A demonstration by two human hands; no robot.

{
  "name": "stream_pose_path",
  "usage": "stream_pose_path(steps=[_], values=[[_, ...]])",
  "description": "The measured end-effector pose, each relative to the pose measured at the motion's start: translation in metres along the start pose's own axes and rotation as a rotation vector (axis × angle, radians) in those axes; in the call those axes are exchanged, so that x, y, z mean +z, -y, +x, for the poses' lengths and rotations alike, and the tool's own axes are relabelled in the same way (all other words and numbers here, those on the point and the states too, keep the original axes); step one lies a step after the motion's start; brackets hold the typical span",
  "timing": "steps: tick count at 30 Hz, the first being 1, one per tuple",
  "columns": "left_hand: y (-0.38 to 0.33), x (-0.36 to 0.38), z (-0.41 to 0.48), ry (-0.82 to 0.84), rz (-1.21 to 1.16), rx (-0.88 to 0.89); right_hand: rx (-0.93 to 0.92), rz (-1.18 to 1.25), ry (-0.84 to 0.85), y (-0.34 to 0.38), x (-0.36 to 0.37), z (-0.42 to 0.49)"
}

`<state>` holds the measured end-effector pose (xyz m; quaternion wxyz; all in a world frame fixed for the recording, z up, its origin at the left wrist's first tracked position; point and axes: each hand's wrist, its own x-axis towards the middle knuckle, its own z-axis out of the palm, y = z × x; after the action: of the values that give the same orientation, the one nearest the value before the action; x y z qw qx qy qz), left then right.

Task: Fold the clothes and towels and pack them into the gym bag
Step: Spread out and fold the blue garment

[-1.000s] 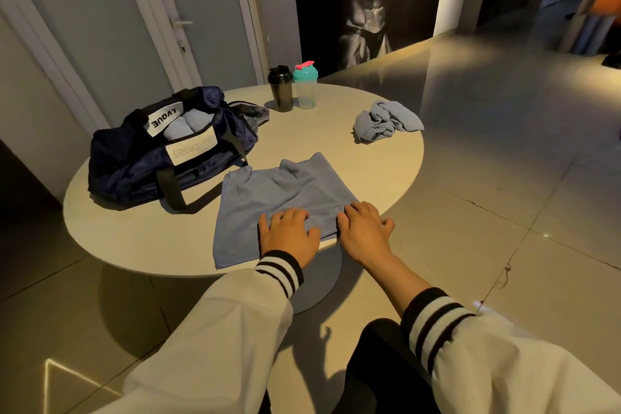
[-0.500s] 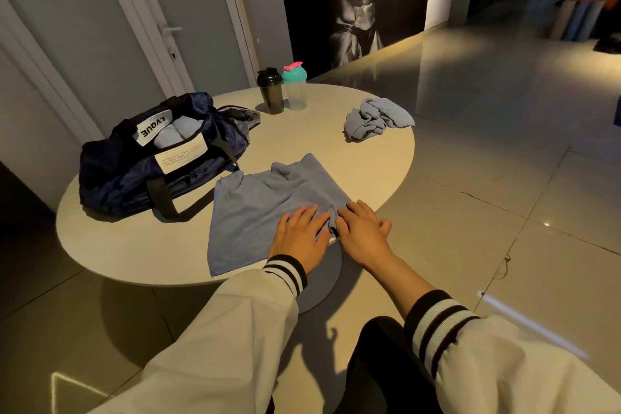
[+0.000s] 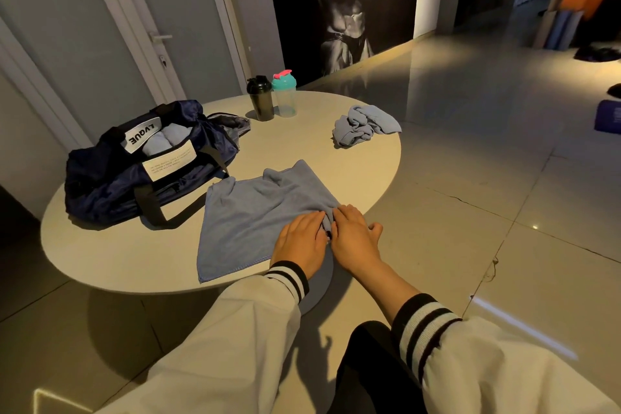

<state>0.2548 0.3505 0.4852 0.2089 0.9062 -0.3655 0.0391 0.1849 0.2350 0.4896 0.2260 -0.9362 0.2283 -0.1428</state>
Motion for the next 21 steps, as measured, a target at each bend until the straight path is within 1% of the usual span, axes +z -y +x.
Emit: stream_pose_path(steps=[1, 3, 7, 9, 11, 14, 18, 21], values=[[0.0, 0.001, 0.001, 0.001, 0.02, 0.003, 0.028, 0.012, -0.051, -0.002, -0.001, 0.0], [0.0, 0.003, 0.001, 0.016, 0.055, 0.008, 0.082, 0.014, -0.092, -0.006, -0.003, 0.002], [0.002, 0.003, 0.001, 0.044, 0.079, 0.031, 0.132, -0.038, -0.074, -0.01, -0.003, 0.001], [0.003, 0.002, 0.001, 0.037, 0.045, 0.05, 0.053, -0.011, -0.071, -0.009, -0.003, -0.002], [0.003, 0.001, -0.001, -0.004, -0.013, 0.088, -0.042, 0.017, -0.053, -0.008, -0.001, -0.006], [0.006, 0.0, -0.002, -0.063, -0.122, 0.135, -0.032, -0.017, -0.054, -0.01, 0.002, -0.009], [0.007, -0.002, -0.003, -0.101, -0.196, 0.137, -0.008, -0.076, -0.108, -0.011, 0.002, -0.006], [0.005, -0.004, -0.001, -0.065, -0.227, 0.089, -0.071, 0.012, -0.153, -0.005, -0.003, -0.001]])
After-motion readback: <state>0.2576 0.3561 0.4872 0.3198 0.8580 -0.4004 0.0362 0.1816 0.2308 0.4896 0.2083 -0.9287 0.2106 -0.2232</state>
